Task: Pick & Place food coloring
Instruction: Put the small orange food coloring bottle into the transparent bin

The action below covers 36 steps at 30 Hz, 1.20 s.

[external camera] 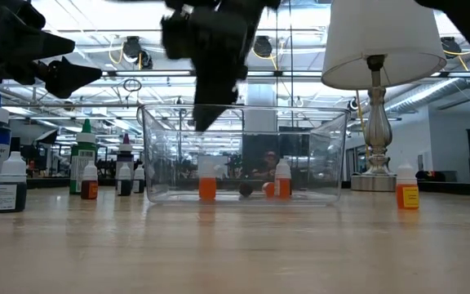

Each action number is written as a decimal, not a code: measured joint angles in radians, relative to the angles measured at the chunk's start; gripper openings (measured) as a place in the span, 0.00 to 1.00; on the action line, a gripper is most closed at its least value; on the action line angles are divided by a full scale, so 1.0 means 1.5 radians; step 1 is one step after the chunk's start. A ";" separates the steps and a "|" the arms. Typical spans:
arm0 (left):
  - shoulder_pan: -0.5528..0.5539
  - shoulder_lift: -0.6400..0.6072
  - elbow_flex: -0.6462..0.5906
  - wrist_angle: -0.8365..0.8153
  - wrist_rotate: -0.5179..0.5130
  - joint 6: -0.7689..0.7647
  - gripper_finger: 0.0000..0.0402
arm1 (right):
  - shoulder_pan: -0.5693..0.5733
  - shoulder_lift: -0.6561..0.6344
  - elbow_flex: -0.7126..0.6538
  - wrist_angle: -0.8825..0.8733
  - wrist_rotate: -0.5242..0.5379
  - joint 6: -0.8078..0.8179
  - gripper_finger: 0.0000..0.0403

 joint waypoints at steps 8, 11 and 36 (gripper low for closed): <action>0.000 0.000 0.000 0.000 0.000 0.000 0.97 | 0.062 -0.116 0.000 -0.195 0.028 0.134 0.36; 0.000 0.000 0.000 0.000 0.000 0.000 0.97 | 0.108 -0.139 0.000 -0.272 0.099 0.184 0.36; 0.000 0.000 0.000 -0.001 0.000 0.000 0.97 | 0.195 -0.375 -0.592 0.071 0.152 0.348 0.55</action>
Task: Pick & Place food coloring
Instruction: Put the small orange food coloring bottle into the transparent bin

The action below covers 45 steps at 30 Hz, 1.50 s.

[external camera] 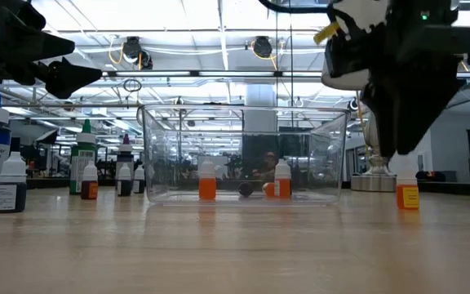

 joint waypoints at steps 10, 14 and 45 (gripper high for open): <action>0.000 0.000 0.000 0.000 0.000 0.000 0.97 | 0.005 0.037 -0.026 0.047 -0.018 0.006 0.54; 0.000 0.000 0.000 0.000 0.000 0.000 0.97 | 0.005 0.044 -0.025 0.056 -0.018 0.005 0.53; 0.000 0.000 0.000 0.000 0.000 0.000 0.97 | 0.002 0.081 -0.024 0.036 -0.031 0.009 0.34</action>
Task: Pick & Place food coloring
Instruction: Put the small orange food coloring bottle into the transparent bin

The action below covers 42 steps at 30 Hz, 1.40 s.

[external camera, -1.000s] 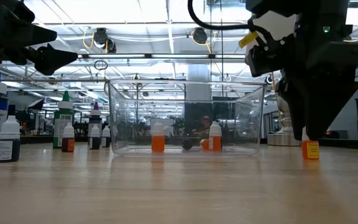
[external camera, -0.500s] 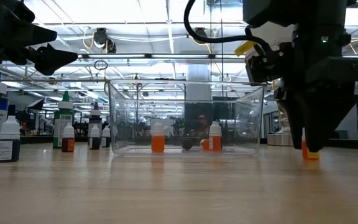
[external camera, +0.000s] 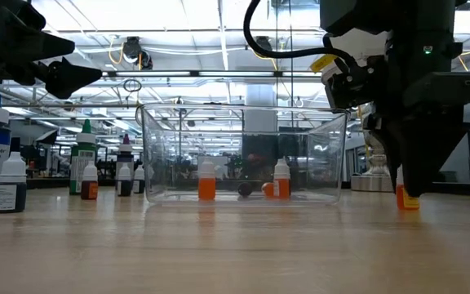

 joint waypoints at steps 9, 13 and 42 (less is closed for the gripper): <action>0.000 0.000 0.000 0.000 0.000 0.000 0.97 | 0.000 -0.001 -0.001 -0.003 -0.003 -0.004 0.14; 0.000 0.000 0.000 0.000 0.000 0.000 0.97 | 0.001 -0.015 -0.003 -0.012 -0.008 -0.003 0.14; 0.000 0.000 0.000 0.000 0.000 0.000 0.97 | -0.132 0.047 0.667 -0.360 0.208 -0.235 0.14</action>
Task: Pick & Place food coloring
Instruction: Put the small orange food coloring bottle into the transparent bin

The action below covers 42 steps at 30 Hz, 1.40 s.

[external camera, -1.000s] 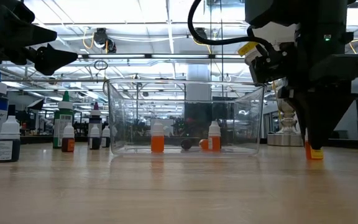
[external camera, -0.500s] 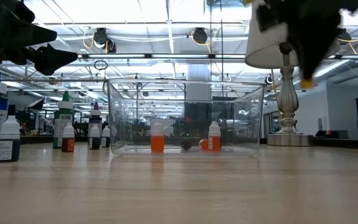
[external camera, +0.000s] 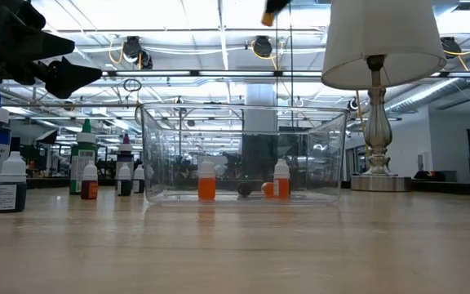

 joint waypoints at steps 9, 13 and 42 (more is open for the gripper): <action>0.000 0.000 0.000 0.000 0.000 0.000 0.97 | -0.040 0.171 0.102 -0.005 -0.125 -0.098 0.14; 0.000 0.000 0.000 0.000 0.000 0.000 0.97 | -0.043 0.237 0.102 -0.031 -0.196 -0.125 0.14; 0.000 0.000 0.000 0.000 0.000 0.000 0.97 | -0.095 0.318 -0.052 0.138 -0.336 -0.209 0.14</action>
